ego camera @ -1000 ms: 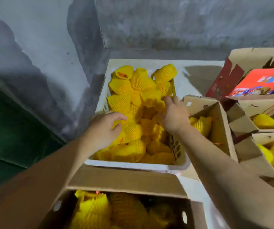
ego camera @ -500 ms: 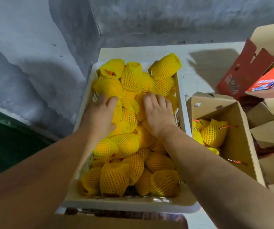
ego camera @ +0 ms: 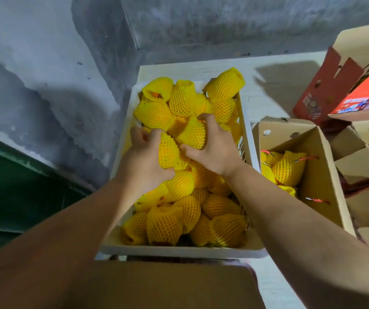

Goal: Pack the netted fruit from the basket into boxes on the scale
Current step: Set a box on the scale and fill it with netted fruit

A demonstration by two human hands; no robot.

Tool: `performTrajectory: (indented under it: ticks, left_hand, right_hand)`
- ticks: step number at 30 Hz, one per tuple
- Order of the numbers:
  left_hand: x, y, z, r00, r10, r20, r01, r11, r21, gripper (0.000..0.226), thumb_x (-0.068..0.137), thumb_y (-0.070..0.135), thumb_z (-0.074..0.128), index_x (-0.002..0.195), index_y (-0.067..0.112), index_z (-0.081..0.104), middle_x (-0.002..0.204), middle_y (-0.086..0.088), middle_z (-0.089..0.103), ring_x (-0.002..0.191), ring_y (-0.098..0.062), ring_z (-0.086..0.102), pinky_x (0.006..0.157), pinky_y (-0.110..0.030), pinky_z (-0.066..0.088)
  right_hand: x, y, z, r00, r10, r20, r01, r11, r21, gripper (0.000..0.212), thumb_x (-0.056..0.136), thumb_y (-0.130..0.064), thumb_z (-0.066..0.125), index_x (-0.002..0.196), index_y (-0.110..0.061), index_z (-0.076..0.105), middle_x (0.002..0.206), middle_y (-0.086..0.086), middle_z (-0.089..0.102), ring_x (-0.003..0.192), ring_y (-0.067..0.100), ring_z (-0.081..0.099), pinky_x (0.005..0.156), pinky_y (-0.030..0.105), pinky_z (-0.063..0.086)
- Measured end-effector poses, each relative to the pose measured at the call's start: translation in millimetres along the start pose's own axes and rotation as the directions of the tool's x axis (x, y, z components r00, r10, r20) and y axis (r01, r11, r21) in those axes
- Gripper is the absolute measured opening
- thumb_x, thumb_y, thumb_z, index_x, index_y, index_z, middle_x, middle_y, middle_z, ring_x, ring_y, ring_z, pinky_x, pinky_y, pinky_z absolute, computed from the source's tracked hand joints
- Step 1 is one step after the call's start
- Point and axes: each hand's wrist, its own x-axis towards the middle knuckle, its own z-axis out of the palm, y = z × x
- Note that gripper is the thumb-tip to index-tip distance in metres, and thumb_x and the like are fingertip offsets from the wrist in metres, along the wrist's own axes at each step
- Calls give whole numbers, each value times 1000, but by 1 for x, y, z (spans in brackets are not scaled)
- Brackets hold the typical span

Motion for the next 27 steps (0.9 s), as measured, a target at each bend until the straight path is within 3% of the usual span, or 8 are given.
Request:
performTrajectory:
  ticks: [3, 5, 7, 12, 15, 18, 23, 27]
  left_hand:
    - [-35, 13, -26, 996, -89, 0, 77, 865, -496, 73, 69, 51, 86, 130, 29, 53, 123, 6, 53, 118, -25, 60, 87, -39, 54]
    - [-66, 23, -51, 987, -143, 76, 152, 659, -737, 48, 74, 67, 75, 116, 56, 57, 106, 25, 69, 97, 1, 70, 69, -30, 63]
    - [-95, 30, -71, 982, -182, 48, 145, 570, -808, 32, 76, 74, 69, 104, 60, 63, 99, 31, 71, 86, 9, 70, 57, -18, 59]
    - [-174, 35, -93, 952, -289, 103, 220, 411, -885, 54, 77, 85, 67, 112, 44, 68, 109, 10, 76, 102, -22, 76, 84, -57, 63]
    - [-227, 34, -106, 943, -318, 102, 209, 322, -924, 61, 74, 86, 69, 119, 44, 67, 115, 7, 76, 106, -25, 75, 91, -60, 59]
    - [-277, 23, -119, 924, -340, 173, 233, 143, -962, 58, 63, 86, 78, 110, 53, 69, 118, 6, 76, 107, -25, 76, 80, -51, 64]
    - [-340, -3, -143, 869, -414, 271, 292, -12, -956, 80, 66, 76, 73, 136, 41, 56, 134, -11, 67, 103, -34, 76, 67, -36, 63]
    - [-389, -16, -154, 899, -379, 222, 232, -20, -972, 47, 82, 66, 65, 121, 40, 59, 129, -9, 68, 97, -32, 78, 74, -41, 63]
  right_hand:
    - [-27, -32, -16, 1000, 5, 11, -8, 933, 361, 65, 83, -41, 85, 133, -23, 48, 114, -4, 70, 104, 19, 68, 86, 36, 53]
    - [-45, -61, -32, 999, -41, 27, 20, 847, 531, 53, 88, -28, 80, 129, -19, 48, 100, -20, 69, 89, 2, 66, 77, 23, 52]
    - [-62, -94, -57, 991, -107, 78, 43, 815, 577, 48, 91, -19, 73, 131, -18, 46, 89, -27, 64, 78, -6, 59, 71, 12, 46]
    - [-125, -167, -105, 919, -181, 350, -25, 860, 510, 60, 89, -9, 60, 144, -14, 37, 99, 4, 54, 80, 6, 53, 71, 23, 46]
    - [-177, -198, -108, 944, -131, 303, -36, 872, 489, 60, 94, -1, 71, 145, -8, 39, 109, 7, 57, 90, 9, 56, 79, 30, 49]
    - [-228, -221, -107, 980, -107, 167, 12, 874, 486, 63, 89, -13, 82, 142, -8, 48, 120, 3, 61, 107, 11, 61, 93, 31, 53]
    - [-306, -227, -107, 984, -167, -58, 168, 985, 23, 75, 85, -47, 79, 149, -23, 48, 140, 1, 54, 129, 14, 52, 106, 35, 44]
    - [-342, -223, -101, 976, 148, 160, -78, 922, -378, 83, 92, -48, 73, 161, -32, 30, 156, 9, 42, 137, 30, 47, 107, 42, 45]
